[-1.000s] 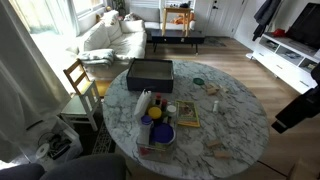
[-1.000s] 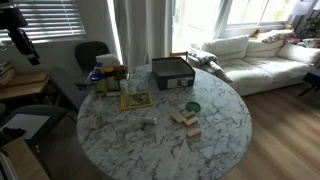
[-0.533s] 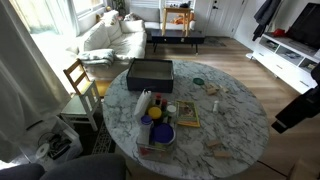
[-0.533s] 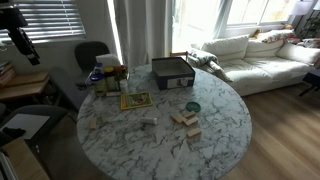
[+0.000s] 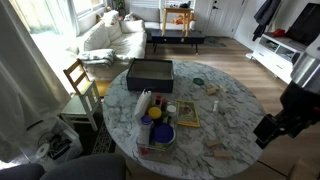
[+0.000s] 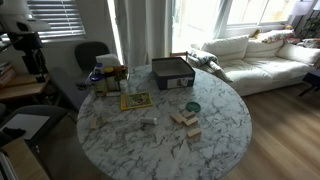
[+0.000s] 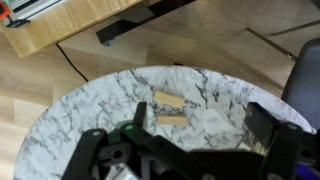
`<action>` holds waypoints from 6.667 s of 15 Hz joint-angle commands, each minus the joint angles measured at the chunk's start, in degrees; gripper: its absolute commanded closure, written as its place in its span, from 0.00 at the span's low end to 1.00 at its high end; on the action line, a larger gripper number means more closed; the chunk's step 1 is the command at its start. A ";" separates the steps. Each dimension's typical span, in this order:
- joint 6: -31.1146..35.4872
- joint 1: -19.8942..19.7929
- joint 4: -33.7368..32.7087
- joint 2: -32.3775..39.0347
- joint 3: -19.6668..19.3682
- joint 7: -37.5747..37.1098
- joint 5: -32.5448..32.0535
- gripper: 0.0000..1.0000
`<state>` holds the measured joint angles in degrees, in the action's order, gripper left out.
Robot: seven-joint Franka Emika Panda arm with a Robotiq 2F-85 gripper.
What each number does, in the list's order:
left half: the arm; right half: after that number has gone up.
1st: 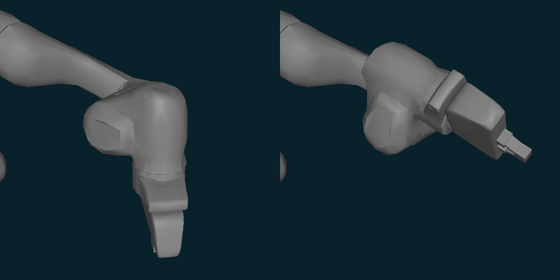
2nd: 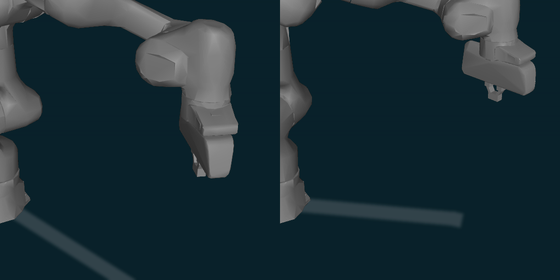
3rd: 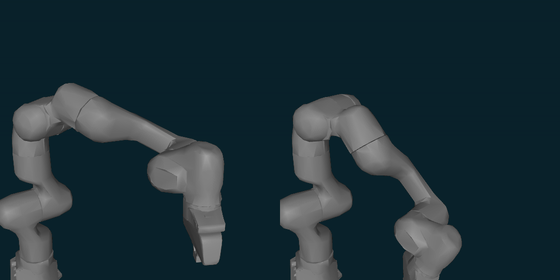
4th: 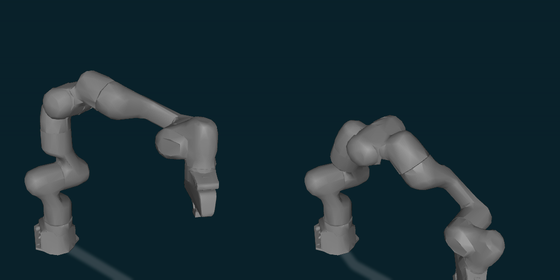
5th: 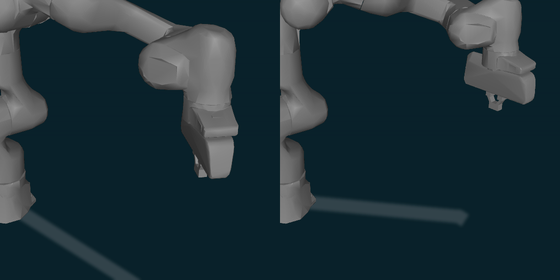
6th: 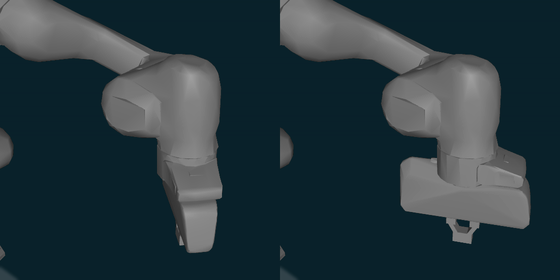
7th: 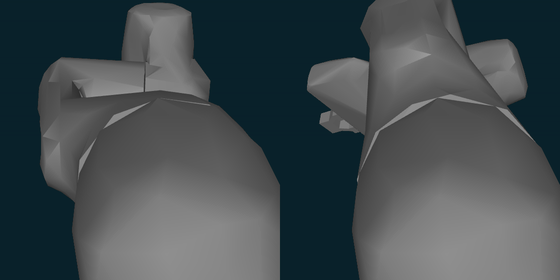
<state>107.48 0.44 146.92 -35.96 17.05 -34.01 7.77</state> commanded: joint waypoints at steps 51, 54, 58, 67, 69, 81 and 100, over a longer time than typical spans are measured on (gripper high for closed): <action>51.10 3.40 3.41 48.35 -15.38 4.56 0.23 0.41; 50.85 4.11 3.73 46.54 -16.01 3.17 -0.47 0.41; 50.61 5.63 3.20 43.89 -18.86 2.24 -7.62 0.41; 50.16 6.53 -2.72 46.87 -20.00 3.44 -15.23 0.41; 48.93 6.70 -3.49 47.44 -19.96 4.62 -15.92 0.41; 45.38 6.16 -4.95 49.97 -19.08 7.80 -16.24 0.41; 48.08 6.01 -4.89 51.24 -19.44 7.89 -10.40 0.41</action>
<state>154.12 6.53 142.39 14.07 -2.13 -27.57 -3.26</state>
